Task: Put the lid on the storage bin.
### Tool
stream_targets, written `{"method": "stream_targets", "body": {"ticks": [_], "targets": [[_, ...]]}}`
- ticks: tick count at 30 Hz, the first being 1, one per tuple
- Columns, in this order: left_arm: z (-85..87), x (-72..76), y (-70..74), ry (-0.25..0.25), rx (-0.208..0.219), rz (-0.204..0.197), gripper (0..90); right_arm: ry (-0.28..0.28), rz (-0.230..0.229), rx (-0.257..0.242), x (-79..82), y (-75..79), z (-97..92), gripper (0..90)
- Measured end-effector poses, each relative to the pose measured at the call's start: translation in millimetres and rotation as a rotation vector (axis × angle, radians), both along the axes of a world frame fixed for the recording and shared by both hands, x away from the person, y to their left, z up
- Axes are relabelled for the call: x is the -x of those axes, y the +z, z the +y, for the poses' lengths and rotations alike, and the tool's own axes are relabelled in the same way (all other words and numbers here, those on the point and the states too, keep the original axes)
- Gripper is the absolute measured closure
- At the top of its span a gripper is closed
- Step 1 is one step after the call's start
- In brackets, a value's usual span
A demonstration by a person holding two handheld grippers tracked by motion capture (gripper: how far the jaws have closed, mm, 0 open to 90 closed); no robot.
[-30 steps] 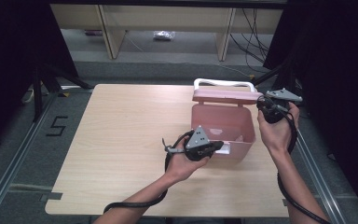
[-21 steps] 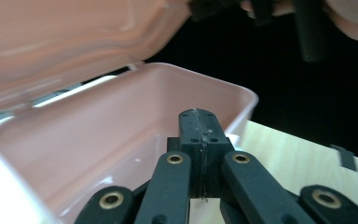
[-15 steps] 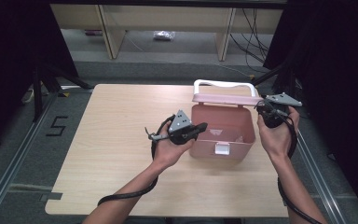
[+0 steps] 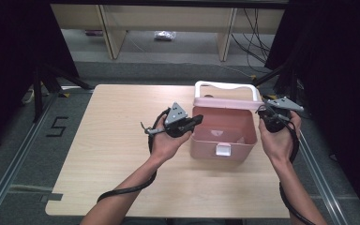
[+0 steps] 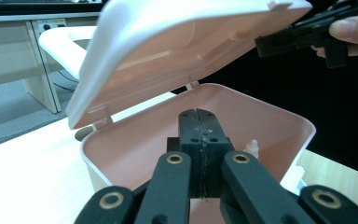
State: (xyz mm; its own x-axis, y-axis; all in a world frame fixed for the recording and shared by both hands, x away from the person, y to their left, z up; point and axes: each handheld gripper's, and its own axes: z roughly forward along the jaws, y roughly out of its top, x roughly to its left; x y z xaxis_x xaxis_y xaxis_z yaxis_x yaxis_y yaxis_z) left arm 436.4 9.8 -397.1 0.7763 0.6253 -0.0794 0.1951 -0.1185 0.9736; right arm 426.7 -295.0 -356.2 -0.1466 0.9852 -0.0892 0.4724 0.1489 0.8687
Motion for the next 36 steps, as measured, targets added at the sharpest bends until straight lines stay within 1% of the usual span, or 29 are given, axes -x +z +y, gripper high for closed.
{"method": "stream_targets", "body": {"ticks": [1,2,3,5,6,7,8,10,12,13,14,15,16,18,19,20,21,23,24,25,26,27,29,30,31,32,34,35,36], "targets": [[0.3,-0.3,-0.1,0.002,0.0,0.001,90.0,0.012,-0.02,0.011,-0.9,-1.5,-1.4,87.7],[0.7,-0.5,0.0,0.003,-0.002,0.001,90.0,0.02,-0.018,0.019,-0.3,-2.3,-2.4,87.7],[1.1,-0.8,0.1,0.005,-0.001,0.001,90.0,0.004,-0.005,0.013,1.8,-1.8,-1.6,87.6],[1.3,-0.8,0.5,0.009,0.009,0.002,90.0,0.003,-0.019,0.0,2.7,-4.1,-1.0,87.7],[1.5,-0.8,0.9,0.009,0.01,0.0,90.0,0.015,-0.012,0.018,4.2,-3.2,-3.0,87.7],[1.7,-0.7,1.4,0.009,0.01,-0.003,90.0,0.002,-0.012,-0.007,5.4,-4.6,-0.8,87.7],[1.7,-0.6,1.8,0.009,0.01,-0.003,90.0,0.018,-0.012,0.002,6.8,-5.8,-2.6,87.8],[2.1,-1.0,2.9,0.01,0.011,-0.007,90.0,0.023,-0.015,0.003,7.0,-7.9,-3.9,87.9],[2.9,-1.6,4.2,0.011,0.01,-0.011,90.0,0.016,-0.005,0.009,8.1,-7.5,-4.5,88.0],[3.0,-2.0,4.9,0.013,0.013,-0.01,90.0,0.025,-0.009,0.009,8.2,-7.5,-5.4,88.1],[3.4,-2.3,5.5,0.013,0.014,-0.01,90.0,0.008,-0.003,-0.015,8.7,-8.3,-3.3,88.2],[3.5,-2.6,6.1,0.015,0.015,-0.012,90.0,0.006,0.012,-0.009,9.4,-7.8,-2.8,88.2],[3.3,-2.7,6.4,0.015,0.018,-0.012,90.0,0.006,0.012,-0.009,9.4,-7.8,-2.8,88.2],[2.5,-2.5,6.1,0.009,0.017,-0.01,90.0,0.012,-0.01,-0.005,9.2,-10.2,-4.1,88.1],[2.5,-2.5,6.1,0.009,0.017,-0.01,90.0,0.012,-0.01,-0.005,9.2,-10.2,-4.1,88.1],[2.3,-2.6,5.7,0.007,0.018,-0.009,90.0,0.03,0.021,-0.018,10.4,-10.7,-5.4,87.9],[2.3,-2.6,5.7,0.007,0.018,-0.009,90.0,0.018,0.024,-0.014,10.8,-11.8,-5.3,87.8],[2.2,-2.5,5.4,0.007,0.017,-0.009,90.0,0.023,0.025,-0.004,11.6,-12.1,-6.4,87.8],[2.3,-2.3,5.2,0.007,0.015,-0.008,90.0,0.015,0.032,-0.034,13.3,-13.0,-4.6,87.9],[1.8,-1.4,4.1,0.004,0.015,-0.006,90.0,0.023,0.042,-0.043,15.2,-14.2,-5.2,87.7],[1.8,-1.4,4.1,0.004,0.015,-0.006,90.0,0.023,0.042,-0.043,15.2,-14.2,-5.2,87.7],[1.9,-1.0,3.8,0.002,0.013,-0.007,90.0,0.043,0.052,-0.021,18.1,-15.3,-7.2,86.5],[2.4,-0.5,2.9,0.0,0.007,-0.006,90.0,0.049,0.055,-0.019,20.0,-16.2,-7.7,86.5],[2.6,-0.2,2.4,0.0,0.006,-0.002,90.0,0.041,0.073,-0.024,22.1,-17.5,-7.0,87.0],[2.8,0.0,1.9,-0.001,0.006,0.0,90.0,0.052,0.08,-0.032,24.9,-19.3,-9.2,90.0],[2.8,1.0,1.1,-0.004,-0.002,0.0,90.0,0.047,0.102,-0.035,27.2,-19.2,-9.5,90.0],[2.5,1.6,0.6,-0.005,-0.002,0.0,90.0,0.047,0.095,-0.034,27.3,-20.8,-10.8,90.0],[2.6,2.0,0.4,-0.005,-0.004,0.001,90.0,0.04,0.1,-0.028,28.7,-21.1,-11.2,90.0],[2.8,2.2,0.1,-0.005,-0.007,0.002,90.0,0.047,0.113,-0.036,30.4,-20.9,-11.8,90.0]]}}
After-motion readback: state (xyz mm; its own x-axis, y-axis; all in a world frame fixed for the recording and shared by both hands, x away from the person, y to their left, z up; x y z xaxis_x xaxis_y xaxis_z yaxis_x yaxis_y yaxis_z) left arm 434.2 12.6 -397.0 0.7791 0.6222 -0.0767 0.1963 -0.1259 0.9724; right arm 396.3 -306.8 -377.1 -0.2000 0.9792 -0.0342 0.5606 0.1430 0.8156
